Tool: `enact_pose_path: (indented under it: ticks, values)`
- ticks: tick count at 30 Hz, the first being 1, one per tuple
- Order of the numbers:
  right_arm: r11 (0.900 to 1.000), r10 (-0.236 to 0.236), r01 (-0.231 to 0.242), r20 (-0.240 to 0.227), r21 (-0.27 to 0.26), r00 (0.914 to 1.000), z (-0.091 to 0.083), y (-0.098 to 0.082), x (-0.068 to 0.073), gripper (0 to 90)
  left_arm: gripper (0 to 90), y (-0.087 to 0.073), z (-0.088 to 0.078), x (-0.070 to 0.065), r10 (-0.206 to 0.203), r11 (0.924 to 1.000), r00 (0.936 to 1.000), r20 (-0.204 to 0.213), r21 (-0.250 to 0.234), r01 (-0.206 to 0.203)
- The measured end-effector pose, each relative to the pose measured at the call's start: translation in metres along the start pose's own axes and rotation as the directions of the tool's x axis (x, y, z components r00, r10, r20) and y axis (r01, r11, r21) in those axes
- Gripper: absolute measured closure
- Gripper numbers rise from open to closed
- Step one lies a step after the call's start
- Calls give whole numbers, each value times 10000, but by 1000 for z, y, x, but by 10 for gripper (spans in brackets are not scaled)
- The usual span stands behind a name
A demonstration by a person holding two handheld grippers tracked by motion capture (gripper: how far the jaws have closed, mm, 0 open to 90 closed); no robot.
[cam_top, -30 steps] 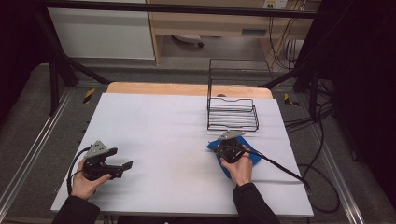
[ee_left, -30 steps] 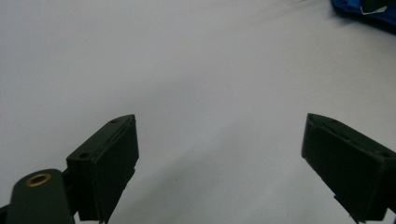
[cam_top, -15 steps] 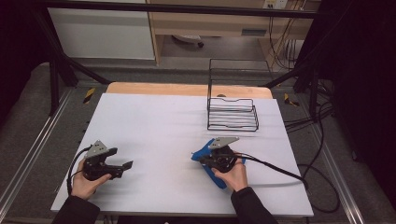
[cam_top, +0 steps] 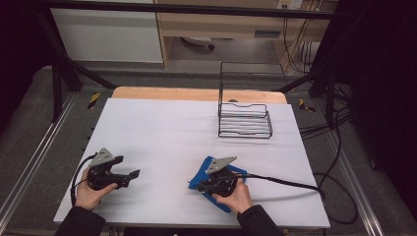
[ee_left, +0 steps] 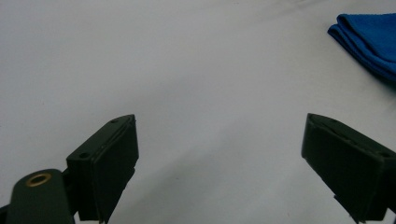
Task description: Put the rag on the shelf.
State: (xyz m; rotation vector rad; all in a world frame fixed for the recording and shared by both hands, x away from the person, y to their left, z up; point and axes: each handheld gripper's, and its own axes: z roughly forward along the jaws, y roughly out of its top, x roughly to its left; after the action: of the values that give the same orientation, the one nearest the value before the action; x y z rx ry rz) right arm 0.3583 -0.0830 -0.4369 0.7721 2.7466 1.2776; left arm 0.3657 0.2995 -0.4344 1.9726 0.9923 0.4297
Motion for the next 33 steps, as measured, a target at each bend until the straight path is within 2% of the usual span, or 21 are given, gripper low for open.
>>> enact_pose_path:
  ticks: [1,2,3,4,6,10,11,12,13,15,17,18,19,20,24,29,30,31,33]
  values:
    - [10000,0,0,0,0,10000,0,0,0,771,110,0,0,0,-4,10000,10000,4,0,4]
    - [10000,41,-41,-50,-37,10000,1,0,0,728,109,0,0,0,-15,10000,10000,0,-2,15]
    - [9994,108,-109,-25,-327,9999,-1,1,0,607,110,0,0,0,-24,10000,10000,2,-9,24]
    - [9994,108,-109,-25,-327,9999,-1,1,0,607,110,0,-1,1,-36,10000,10000,6,-13,36]
    - [9970,80,-68,156,-774,9998,-12,5,1,474,110,0,0,1,-53,10000,10000,-5,-8,53]
    - [9911,193,-65,949,-1332,9953,-31,9,-3,349,110,0,0,0,-24,10000,10000,-13,6,24]
    - [9891,261,-87,1171,-1469,9928,-37,8,-6,341,109,0,0,0,-8,10000,10000,-20,9,8]
    - [9891,261,-87,1171,-1469,9928,-37,8,-6,341,110,0,0,0,-8,10000,10000,-20,9,8]
    - [9845,557,-278,1583,-1734,9858,-49,5,-14,324,109,0,0,0,-23,10000,10000,-11,12,23]
    - [9810,886,-495,2059,-1878,9745,-60,-2,-23,340,109,0,0,0,-22,10000,10000,-20,25,22]
    - [9783,1269,-789,2531,-1915,9591,-70,-11,-32,373,109,0,0,0,-17,10000,10000,-24,31,17]
    - [9783,1269,-789,2531,-1915,9591,-70,-11,-32,373,109,0,0,0,-17,10000,10000,-24,31,17]
    - [9751,1734,-1236,2858,-1840,9425,-76,-23,-40,407,110,0,1,0,-52,10000,10000,-36,11,52]
    - [9735,1928,-1437,3004,-1779,9341,-79,-29,-44,431,109,0,1,0,-52,10000,10000,-36,11,52]
    - [9689,2402,-2015,3506,-1437,9052,-82,-52,-57,519,110,0,1,-1,-27,10000,10000,-45,32,27]
    - [9532,3022,-2746,3820,-1262,8734,-84,-65,-67,615,109,0,0,-1,43,10000,10000,-26,61,-43]
    - [9508,3099,-2830,3827,-1264,8703,-84,-66,-67,640,110,0,0,-1,42,10000,10000,-21,59,-42]
    - [9460,3241,-2996,3713,-1237,8701,-83,-67,-67,658,110,0,0,-1,42,10000,10000,-21,59,-42]
    - [9433,3314,-3132,3608,-1095,8718,-80,-68,-67,682,110,0,1,-1,2,10000,10000,-22,40,-2]
